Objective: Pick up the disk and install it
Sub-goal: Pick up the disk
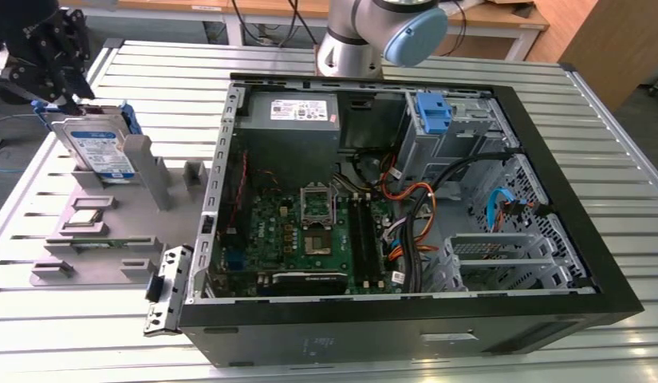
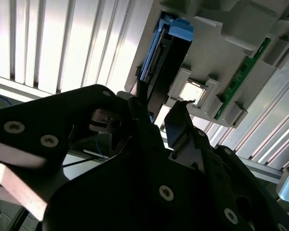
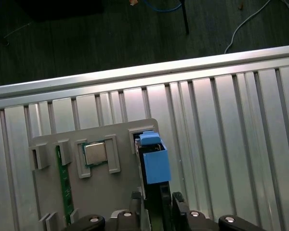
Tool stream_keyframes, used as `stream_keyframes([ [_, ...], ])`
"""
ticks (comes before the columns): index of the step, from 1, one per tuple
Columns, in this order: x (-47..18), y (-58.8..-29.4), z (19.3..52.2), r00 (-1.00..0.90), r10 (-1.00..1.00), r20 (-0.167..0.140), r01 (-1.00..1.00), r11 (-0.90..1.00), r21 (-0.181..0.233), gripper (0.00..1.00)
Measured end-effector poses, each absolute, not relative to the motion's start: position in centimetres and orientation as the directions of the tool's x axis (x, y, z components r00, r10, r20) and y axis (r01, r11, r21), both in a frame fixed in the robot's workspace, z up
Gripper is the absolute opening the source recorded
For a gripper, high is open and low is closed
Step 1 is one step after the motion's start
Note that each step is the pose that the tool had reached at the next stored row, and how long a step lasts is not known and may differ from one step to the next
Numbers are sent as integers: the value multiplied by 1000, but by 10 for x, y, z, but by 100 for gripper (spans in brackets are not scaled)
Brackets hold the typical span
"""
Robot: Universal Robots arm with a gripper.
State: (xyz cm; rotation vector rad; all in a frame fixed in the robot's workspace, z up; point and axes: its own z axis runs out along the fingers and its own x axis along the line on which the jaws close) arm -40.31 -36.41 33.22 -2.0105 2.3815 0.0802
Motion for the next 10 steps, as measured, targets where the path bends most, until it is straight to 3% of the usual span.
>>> stream_keyframes([
  [5,-403,-364,332,-168,-984,-51,-986,167,24,53],
  [6,-403,-364,332,-168,-984,-51,-986,167,24,59],
  [10,-403,-364,329,-168,-984,-52,-986,167,24,59],
])
